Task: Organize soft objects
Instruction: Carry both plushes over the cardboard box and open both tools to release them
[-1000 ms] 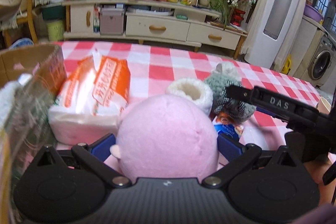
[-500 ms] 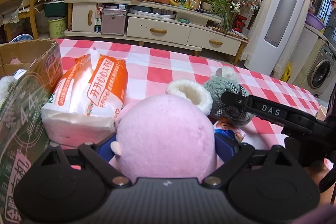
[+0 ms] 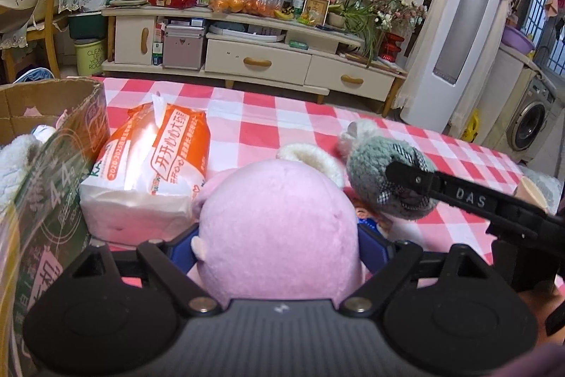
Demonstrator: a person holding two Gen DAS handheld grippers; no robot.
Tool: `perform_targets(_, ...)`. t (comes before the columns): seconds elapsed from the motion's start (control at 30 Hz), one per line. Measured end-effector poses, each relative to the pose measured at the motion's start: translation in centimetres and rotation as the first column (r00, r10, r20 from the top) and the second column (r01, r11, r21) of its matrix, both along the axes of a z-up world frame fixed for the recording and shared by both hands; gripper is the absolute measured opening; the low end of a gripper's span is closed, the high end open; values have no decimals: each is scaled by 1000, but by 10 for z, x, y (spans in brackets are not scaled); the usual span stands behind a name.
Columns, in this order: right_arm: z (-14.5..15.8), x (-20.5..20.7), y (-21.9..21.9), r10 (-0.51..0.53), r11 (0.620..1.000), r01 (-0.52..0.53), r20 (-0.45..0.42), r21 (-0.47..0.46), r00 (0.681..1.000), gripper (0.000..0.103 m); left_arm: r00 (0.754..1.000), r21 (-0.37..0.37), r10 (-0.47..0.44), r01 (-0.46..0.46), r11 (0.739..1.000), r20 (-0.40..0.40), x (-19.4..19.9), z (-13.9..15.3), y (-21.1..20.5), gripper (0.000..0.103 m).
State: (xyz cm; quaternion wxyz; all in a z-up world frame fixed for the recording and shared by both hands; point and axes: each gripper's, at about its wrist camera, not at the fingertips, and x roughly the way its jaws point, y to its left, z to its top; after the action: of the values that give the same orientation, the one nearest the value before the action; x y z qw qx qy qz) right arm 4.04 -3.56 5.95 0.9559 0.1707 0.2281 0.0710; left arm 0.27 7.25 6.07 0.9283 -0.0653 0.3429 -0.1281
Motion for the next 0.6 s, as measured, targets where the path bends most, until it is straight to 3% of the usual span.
perform_targets(0.6,4,-34,-2,-52,996,51,12,72,999,62,996,-85,-1,8,996,89,-22,27,20,89)
